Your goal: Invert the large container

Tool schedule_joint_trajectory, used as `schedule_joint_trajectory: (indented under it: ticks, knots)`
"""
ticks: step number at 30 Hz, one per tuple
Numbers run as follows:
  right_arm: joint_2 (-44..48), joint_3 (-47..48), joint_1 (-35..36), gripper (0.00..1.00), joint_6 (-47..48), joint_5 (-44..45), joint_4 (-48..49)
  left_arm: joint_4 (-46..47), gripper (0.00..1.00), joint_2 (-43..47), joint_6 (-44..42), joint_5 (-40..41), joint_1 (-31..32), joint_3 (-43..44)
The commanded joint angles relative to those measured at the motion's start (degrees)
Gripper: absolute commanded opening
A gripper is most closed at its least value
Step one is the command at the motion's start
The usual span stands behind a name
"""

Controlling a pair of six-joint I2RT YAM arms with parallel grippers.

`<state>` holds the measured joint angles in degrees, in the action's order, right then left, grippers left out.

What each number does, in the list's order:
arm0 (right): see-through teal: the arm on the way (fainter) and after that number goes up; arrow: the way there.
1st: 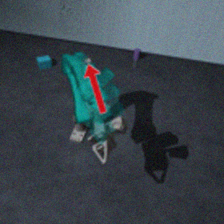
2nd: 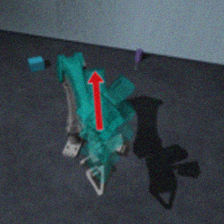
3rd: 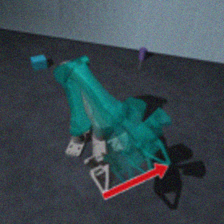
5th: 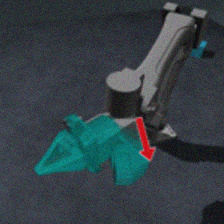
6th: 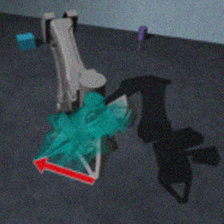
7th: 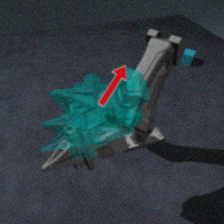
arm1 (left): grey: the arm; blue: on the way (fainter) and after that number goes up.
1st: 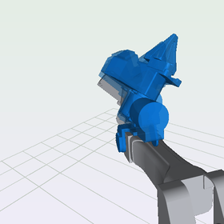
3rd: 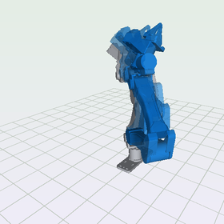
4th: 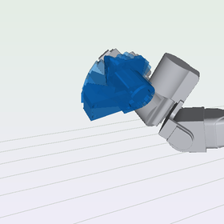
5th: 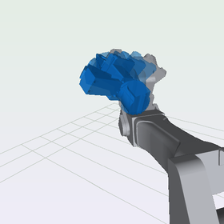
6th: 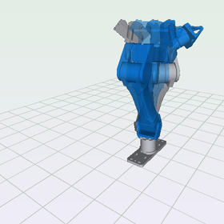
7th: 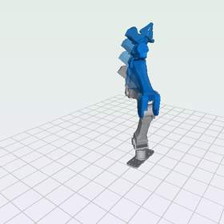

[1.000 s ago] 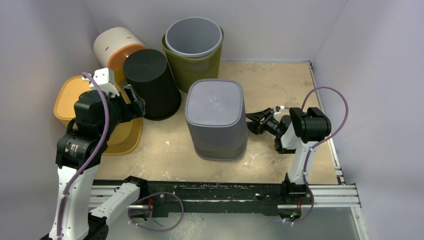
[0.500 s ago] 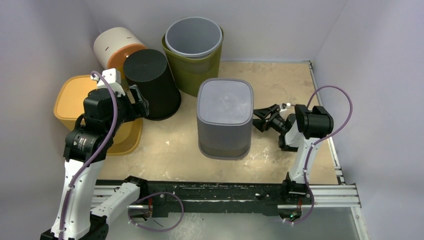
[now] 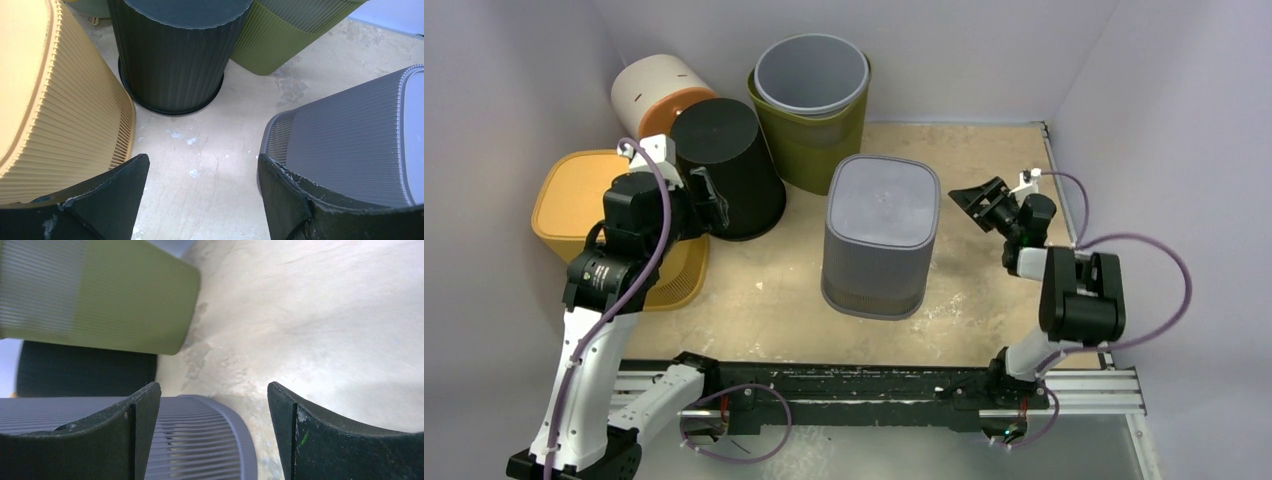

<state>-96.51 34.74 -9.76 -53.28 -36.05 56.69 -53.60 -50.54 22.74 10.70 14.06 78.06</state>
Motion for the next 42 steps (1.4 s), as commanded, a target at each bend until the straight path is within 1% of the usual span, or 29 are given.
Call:
schedule_joint_trajectory:
  ticks: [1, 3, 7, 10, 12, 14, 17, 23, 26, 30, 34, 37, 40, 42]
  knots:
    - [14.0, -3.16, 0.46, 0.8, 14.15, 15.56, -25.12, 4.29, 0.77, -0.32, -0.86, -1.43, 0.35, 0.27]
    - [21.9, -5.8, 0.89, 0.81, 15.54, 20.36, -30.33, 4.96, 0.77, -0.68, -0.8, -2.06, 0.35, 0.81]
    - [32.4, -9.14, 1.83, 0.81, 17.65, 24.25, -37.32, 5.58, 0.77, -2.15, -0.51, -3.65, 0.35, 3.65]
    - [34.92, -10.72, 3.85, 0.81, 17.57, 24.52, -38.39, 6.76, 0.77, -2.61, 0.24, -5.23, 0.35, 5.37]
    - [34.45, -10.8, 8.07, 0.81, 17.11, 27.02, -38.26, 6.8, 0.77, -3.27, 0.52, -5.53, 0.35, 7.3]
    - [31.95, -10.33, 13.41, 0.81, 16.19, 29.31, -36.48, 6.73, 0.77, -4.14, 0.7, -6.09, 0.35, 9.54]
    - [25.68, -8.22, 20.99, 0.81, 13.66, 30.69, -32.43, 6.68, 0.77, -6.03, 1.43, -8.22, 0.35, 13.98]
    - [11.72, 0.57, 34.06, 0.81, 9.39, 33.99, -26.41, 5.43, 0.77, -10.08, 1.89, -11.32, 0.35, 22.33]
    - [4.4, 6.66, 40.38, 0.81, 8.01, 34.46, -24.73, 5.43, 0.77, -10.71, 2.0, -11.73, 0.34, 23.98]
    - [-4.95, 16.33, 48.14, 0.81, 6.39, 34.78, -23.63, 5.53, 0.77, -10.44, 1.87, -11.97, 0.35, 23.1]
    - [-13.46, 26.18, 52.46, 0.81, 5.2, 33.75, -23.6, 5.62, 0.77, -9.64, 1.63, -12.47, 0.35, 21.44]
    - [-18.06, 32.07, 55.02, 0.81, 5.18, 33.32, -24.95, 5.09, 0.77, -9.28, 0.92, -12.27, 0.3, 20.76]
    - [-19.21, 34.3, 56.36, 0.81, 5.91, 33.61, -25.46, 4.36, 0.77, -9.05, 0.18, -11.7, 0.35, 20.33]
    - [-18.24, 33.42, 56.43, 0.81, 6.67, 34.42, -25.57, 4.34, 0.77, -8.71, -0.06, -11.67, 0.34, 19.42]
